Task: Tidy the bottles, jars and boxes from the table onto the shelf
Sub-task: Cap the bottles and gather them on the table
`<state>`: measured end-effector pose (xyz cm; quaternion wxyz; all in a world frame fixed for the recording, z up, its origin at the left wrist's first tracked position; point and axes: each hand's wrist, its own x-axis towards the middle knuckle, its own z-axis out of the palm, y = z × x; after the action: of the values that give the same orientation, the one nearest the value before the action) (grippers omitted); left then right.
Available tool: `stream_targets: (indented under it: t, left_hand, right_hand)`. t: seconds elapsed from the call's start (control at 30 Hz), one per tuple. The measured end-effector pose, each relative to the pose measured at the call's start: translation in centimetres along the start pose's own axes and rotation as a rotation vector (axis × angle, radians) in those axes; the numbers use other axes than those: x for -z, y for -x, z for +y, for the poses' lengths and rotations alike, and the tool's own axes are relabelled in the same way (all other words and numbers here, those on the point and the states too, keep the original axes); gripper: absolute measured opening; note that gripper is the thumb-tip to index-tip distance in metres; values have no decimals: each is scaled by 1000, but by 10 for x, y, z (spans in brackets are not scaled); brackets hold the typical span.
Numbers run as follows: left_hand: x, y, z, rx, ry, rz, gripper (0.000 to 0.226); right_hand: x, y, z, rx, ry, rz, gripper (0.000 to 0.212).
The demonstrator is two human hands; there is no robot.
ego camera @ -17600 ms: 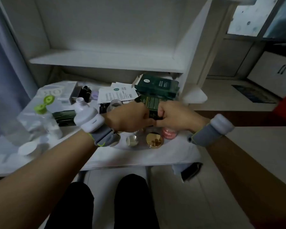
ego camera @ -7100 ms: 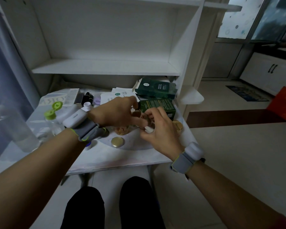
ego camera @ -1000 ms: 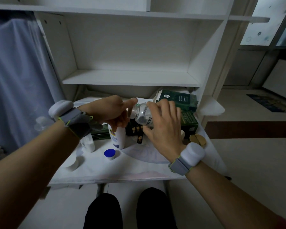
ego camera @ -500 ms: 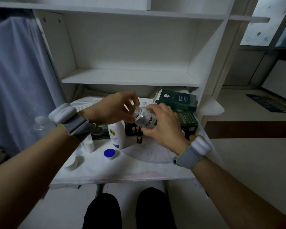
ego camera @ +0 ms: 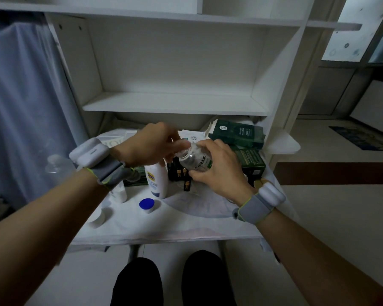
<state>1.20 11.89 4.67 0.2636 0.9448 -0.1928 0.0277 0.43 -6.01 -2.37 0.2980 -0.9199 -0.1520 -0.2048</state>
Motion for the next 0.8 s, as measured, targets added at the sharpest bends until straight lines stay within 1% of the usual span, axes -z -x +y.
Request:
stream_targets:
  t: [0.03,0.07,0.13,0.17,0.23,0.3,0.33,0.4,0.43,0.5,0.53,0.57,0.7,0.8]
  left_hand:
    - [2,0,0,-27,-1,-25,21]
    - [4,1,0,-57,4,-59,23]
    - [7,2,-1,-64,9,-97,40]
    - [6,2,0,-36,-3,-91,39]
    - [4,2,1,9,-14,-60,30]
    - [4,1,0,-19,-49,-57,21]
    - [5,2,1,-59,-71,-69,22]
    - [7,0,0,-85,-75,-96,41]
    - [7,1,1,-53,-52,-88,41]
    - [4,1,3,7,-41,-66,32]
    - [1,0,3,13,-67,-49,35]
    - [1,-1,4,5,-91,-42,36]
    - [5,2,3,-49,-126,-21,26]
    - [6,3,2,-77,-141,-21,24]
  right_hand:
    - [0,1,0,2,10,0,58]
    - [0,1,1,1,16,-2,58]
    - [-1,2,1,-4,14,-8,58]
    - [-1,2,1,-5,11,-9,58]
    - [-1,2,1,-3,8,-4,58]
    - [0,2,2,-1,20,-3,57]
    - [0,2,3,-3,22,-4,57]
    - [1,2,5,-9,9,-2,56]
    - [1,2,5,-10,4,-1,57]
    - [1,2,5,-9,4,-3,58]
    - [1,2,5,-5,6,-4,58]
    - [1,2,4,-1,7,-4,58]
    - [3,4,3,19,5,-6,59]
    - [3,4,3,21,-29,-11,60]
